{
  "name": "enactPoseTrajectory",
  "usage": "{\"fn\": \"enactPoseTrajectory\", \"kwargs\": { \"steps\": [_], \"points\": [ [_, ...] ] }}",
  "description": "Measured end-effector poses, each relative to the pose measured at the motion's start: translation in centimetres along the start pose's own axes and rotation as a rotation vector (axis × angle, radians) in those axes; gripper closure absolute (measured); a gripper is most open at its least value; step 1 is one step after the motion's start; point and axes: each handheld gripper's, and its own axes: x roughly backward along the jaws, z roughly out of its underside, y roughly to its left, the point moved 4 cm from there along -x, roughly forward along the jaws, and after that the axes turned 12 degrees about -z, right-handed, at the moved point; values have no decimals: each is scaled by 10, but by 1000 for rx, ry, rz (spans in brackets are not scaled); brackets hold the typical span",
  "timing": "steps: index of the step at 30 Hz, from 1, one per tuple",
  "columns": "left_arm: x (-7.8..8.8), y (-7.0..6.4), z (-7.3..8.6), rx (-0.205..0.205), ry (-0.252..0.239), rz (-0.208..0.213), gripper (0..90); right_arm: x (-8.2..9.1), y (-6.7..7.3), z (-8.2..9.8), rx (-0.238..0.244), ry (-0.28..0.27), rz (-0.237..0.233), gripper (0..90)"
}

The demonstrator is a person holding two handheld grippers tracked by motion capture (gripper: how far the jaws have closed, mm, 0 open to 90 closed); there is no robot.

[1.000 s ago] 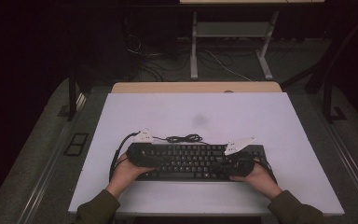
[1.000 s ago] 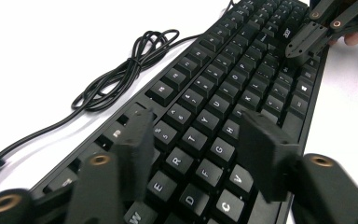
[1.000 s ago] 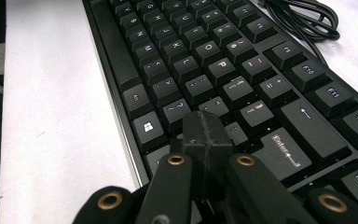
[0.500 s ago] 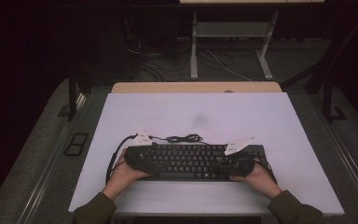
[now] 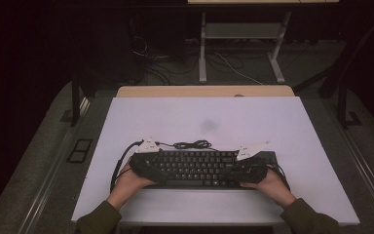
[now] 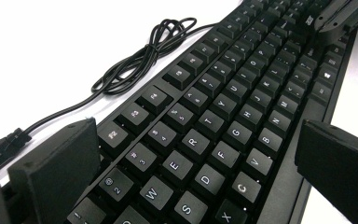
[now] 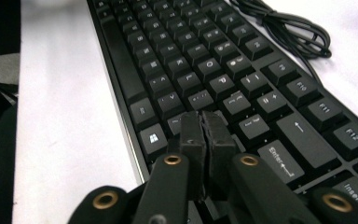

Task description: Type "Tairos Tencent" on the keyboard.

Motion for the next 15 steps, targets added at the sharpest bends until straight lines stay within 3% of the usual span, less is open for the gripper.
{"fn": "enactPoseTrajectory", "kwargs": {
  "steps": [7, 15],
  "points": [
    [1, -1, -1, 22, -19, 15, 0, 5, -1, -7, -10, -44, 6, 705],
    [1, -1, -1, 9, -15, 17, 0, 8, -3, -14, -31, -88, 24, 466]
  ]
}}
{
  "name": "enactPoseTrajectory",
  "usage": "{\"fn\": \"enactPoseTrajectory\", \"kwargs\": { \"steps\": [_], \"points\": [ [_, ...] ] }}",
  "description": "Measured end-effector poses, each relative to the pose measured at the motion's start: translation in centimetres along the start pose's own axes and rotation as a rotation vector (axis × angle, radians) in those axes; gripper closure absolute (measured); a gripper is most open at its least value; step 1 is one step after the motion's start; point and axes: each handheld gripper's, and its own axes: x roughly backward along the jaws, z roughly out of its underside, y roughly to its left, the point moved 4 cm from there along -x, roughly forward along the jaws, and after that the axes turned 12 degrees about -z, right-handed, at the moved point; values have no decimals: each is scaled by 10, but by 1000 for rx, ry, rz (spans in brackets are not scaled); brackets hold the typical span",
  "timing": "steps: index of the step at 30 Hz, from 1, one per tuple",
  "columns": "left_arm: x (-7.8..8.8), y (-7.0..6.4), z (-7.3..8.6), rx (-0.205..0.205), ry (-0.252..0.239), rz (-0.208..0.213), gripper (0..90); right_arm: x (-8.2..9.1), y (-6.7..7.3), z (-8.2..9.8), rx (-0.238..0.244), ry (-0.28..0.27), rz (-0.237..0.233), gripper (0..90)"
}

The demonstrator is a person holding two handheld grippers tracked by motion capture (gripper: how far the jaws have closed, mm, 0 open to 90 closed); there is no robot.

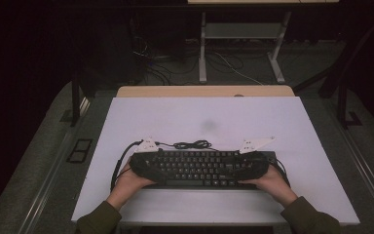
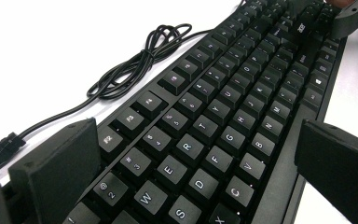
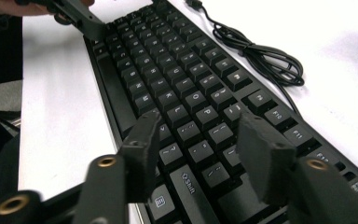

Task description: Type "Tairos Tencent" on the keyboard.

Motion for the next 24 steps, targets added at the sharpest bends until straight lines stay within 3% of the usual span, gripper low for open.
{"fn": "enactPoseTrajectory", "kwargs": {
  "steps": [10, 24],
  "points": [
    [2, -1, -1, 4, -12, -2, 0, -10, -3, -16, 11, -27, 15, 303],
    [2, -1, -1, -6, -12, -4, 0, -28, -7, -35, 32, -50, 1, 271]
  ]
}}
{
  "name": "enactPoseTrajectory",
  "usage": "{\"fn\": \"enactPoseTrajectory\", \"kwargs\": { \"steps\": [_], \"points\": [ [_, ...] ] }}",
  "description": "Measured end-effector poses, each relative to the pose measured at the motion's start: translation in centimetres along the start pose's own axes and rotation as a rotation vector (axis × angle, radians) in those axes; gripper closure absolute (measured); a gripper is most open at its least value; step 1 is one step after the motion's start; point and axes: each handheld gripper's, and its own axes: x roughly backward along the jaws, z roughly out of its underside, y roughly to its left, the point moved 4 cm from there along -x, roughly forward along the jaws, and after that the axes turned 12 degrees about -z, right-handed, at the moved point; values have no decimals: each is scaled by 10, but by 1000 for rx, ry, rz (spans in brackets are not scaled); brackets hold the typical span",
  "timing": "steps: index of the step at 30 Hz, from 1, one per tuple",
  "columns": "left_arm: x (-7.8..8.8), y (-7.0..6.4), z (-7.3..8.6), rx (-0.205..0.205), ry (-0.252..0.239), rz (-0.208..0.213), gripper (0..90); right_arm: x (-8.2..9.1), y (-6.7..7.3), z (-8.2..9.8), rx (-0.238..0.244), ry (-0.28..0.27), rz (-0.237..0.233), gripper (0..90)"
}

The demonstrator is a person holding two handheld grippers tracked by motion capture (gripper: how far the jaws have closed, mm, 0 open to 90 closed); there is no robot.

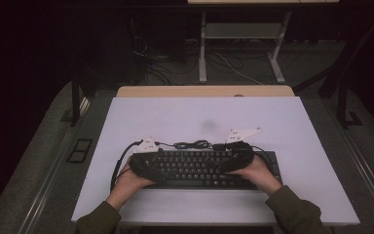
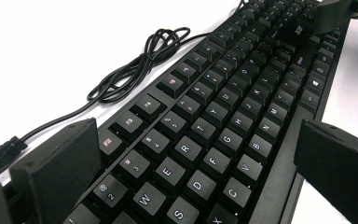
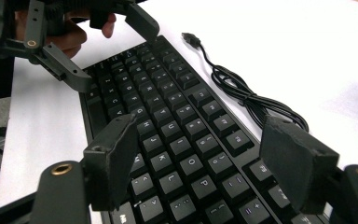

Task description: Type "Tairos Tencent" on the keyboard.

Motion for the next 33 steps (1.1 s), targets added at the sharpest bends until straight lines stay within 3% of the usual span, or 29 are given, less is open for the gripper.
{"fn": "enactPoseTrajectory", "kwargs": {
  "steps": [4, 11, 18, 33],
  "points": [
    [2, 1, 0, 3, -8, -3, 33, 0, 1, 1, 0, 4, -5, 271],
    [7, 6, 2, 1, -14, 1, 172, -1, 0, 3, -1, 8, -2, 268],
    [12, 12, 7, -6, 8, 10, 454, 0, -1, 4, 0, 10, 0, 268],
    [25, 21, 19, 29, 55, 22, 873, -2, 0, 4, -1, 9, -2, 269]
  ]
}}
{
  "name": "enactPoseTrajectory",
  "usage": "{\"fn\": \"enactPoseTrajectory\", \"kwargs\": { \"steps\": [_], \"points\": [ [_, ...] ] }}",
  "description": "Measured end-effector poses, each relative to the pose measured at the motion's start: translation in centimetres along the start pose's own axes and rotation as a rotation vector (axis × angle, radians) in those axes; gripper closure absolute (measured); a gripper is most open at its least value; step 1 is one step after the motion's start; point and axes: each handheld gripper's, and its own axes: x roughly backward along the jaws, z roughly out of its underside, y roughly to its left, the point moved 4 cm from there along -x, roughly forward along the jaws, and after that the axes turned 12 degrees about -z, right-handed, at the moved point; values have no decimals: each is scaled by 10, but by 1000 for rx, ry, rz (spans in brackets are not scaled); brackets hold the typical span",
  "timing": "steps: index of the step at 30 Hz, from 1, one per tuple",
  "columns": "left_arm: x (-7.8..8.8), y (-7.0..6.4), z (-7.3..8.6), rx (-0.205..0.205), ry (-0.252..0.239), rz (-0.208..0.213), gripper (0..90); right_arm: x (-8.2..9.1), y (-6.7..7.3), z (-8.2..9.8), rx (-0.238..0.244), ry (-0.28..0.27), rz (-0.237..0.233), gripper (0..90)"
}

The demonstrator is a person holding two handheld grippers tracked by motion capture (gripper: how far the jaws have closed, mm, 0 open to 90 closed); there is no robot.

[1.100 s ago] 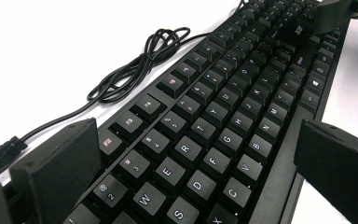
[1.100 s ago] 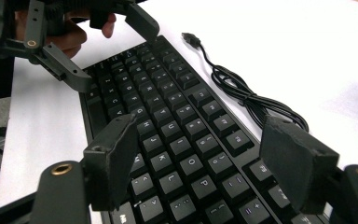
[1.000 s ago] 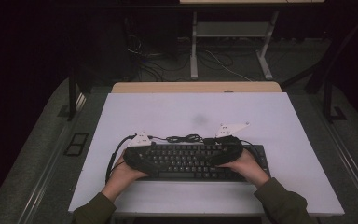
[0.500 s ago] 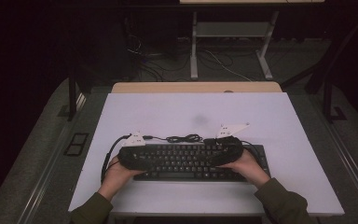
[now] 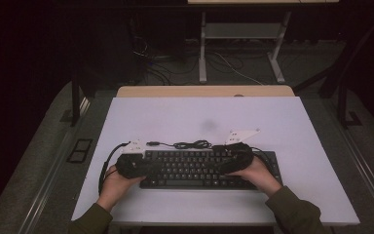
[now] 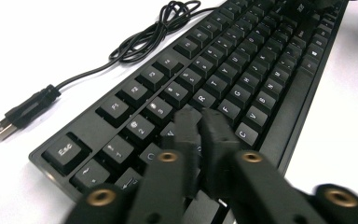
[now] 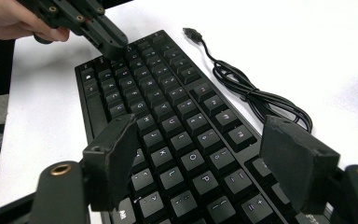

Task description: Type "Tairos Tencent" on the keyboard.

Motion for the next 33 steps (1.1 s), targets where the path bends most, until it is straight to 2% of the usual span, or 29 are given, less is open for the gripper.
{"fn": "enactPoseTrajectory", "kwargs": {
  "steps": [7, 15, 33],
  "points": [
    [-2, 2, 3, -3, 33, -5, 894, 0, 0, 0, 4, 1, 3, 269],
    [-5, 2, 6, -29, 73, -11, 894, 0, 0, 0, 4, 2, 5, 269],
    [-8, 0, 7, -36, 88, -8, 895, 0, 0, 0, 0, 7, 5, 269]
  ]
}}
